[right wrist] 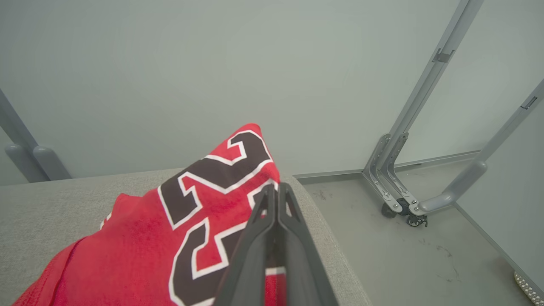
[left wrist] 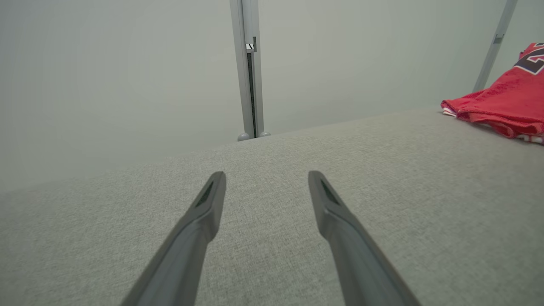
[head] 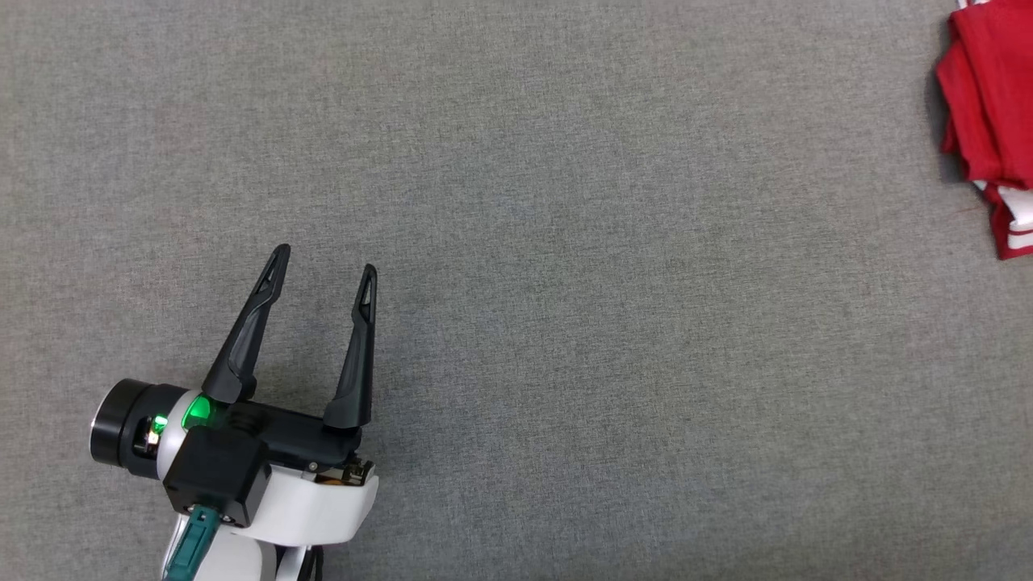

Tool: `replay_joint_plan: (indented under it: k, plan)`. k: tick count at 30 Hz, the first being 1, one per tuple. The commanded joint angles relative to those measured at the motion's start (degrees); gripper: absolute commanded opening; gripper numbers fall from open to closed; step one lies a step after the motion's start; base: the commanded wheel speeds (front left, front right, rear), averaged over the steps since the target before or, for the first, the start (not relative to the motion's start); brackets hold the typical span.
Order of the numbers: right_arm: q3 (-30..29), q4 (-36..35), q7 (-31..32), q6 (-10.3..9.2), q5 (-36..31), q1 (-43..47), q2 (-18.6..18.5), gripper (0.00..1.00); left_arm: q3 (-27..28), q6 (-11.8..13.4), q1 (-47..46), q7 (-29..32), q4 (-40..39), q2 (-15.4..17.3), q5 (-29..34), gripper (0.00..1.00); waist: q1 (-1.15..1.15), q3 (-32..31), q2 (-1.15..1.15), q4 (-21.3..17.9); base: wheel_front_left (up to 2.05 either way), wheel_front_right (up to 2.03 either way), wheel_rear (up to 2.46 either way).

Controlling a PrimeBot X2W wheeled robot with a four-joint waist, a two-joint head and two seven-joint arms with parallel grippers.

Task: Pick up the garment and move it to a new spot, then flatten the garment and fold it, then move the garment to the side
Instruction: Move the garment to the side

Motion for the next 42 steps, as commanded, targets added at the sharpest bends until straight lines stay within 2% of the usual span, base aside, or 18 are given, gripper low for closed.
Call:
replay_joint_plan:
  k: [1,4,5,6,7,10,13,25,30,34,38,42]
  plan:
    - [-0.3,1.3,-0.6,-0.02,-0.9,-1.3,-0.7,0.00,0.1,0.0,-0.8,0.0,-0.3,0.6,0.4,1.00,0.00,0.6,0.00,0.1,0.00,0.00,0.00]
    - [-0.6,3.0,-0.8,-0.02,-1.7,-2.5,-0.5,0.00,0.0,-0.1,-0.9,0.0,-0.3,0.9,0.5,1.00,0.00,0.9,0.00,0.2,0.00,0.00,0.00]
    - [-0.7,4.0,-1.1,-0.02,-2.6,-3.1,-0.4,0.28,-0.1,-0.1,-1.0,0.0,-0.2,1.0,0.5,1.00,0.00,1.0,0.00,0.3,0.00,0.00,0.00]
    - [-0.7,5.2,-1.2,-0.02,-3.5,-3.8,-0.3,0.49,-0.3,0.0,-1.0,0.0,-0.1,1.0,0.5,1.00,0.00,1.0,0.00,0.3,0.00,0.00,0.00]
    - [-0.7,6.4,-1.7,-0.02,-5.0,-4.8,-0.1,1.00,-0.5,0.0,-1.1,0.0,0.1,0.9,0.5,1.00,0.00,0.9,0.00,0.4,0.00,0.00,0.00]
    - [-0.9,8.0,-2.5,-0.02,-11.1,-7.0,2.5,1.00,-0.8,0.4,-1.3,0.0,0.7,0.7,0.0,1.00,0.00,-0.2,0.00,0.6,0.00,0.00,0.00]
    - [-3.7,3.8,-2.5,-0.02,-17.5,-6.3,6.1,1.00,-1.3,0.7,-1.0,0.0,1.5,0.2,-0.7,1.00,0.00,-2.3,0.00,0.6,0.00,0.00,0.00]
    - [-16.8,-19.6,-2.5,-0.02,-37.5,19.0,29.4,1.00,-0.1,3.4,3.2,0.0,8.7,-1.4,-5.8,1.00,0.00,-17.5,0.00,0.7,0.00,0.00,0.00]
    - [-19.5,-26.1,-2.5,-0.02,-42.3,29.3,36.5,1.00,0.9,4.4,6.1,0.0,10.7,-1.7,-7.8,1.00,0.00,-24.0,0.00,0.8,0.00,0.00,0.00]
    - [-21.9,-31.2,-2.5,-0.02,-45.1,36.5,40.3,1.00,2.1,5.3,7.9,0.0,10.4,-1.8,-9.5,1.00,0.00,-27.6,0.00,0.9,0.00,0.00,0.00]
    - [-22.2,-35.6,-2.5,-0.02,-46.9,42.9,42.4,1.00,3.1,5.9,9.9,0.0,8.5,-1.8,-10.4,1.00,0.00,-30.1,0.00,0.7,0.00,0.00,0.00]
    - [-22.1,-39.8,-2.5,-0.02,-48.5,48.3,43.3,1.00,3.7,4.6,11.8,0.0,7.8,-1.8,-9.7,1.00,0.00,-31.8,0.00,0.5,0.00,0.00,0.00]
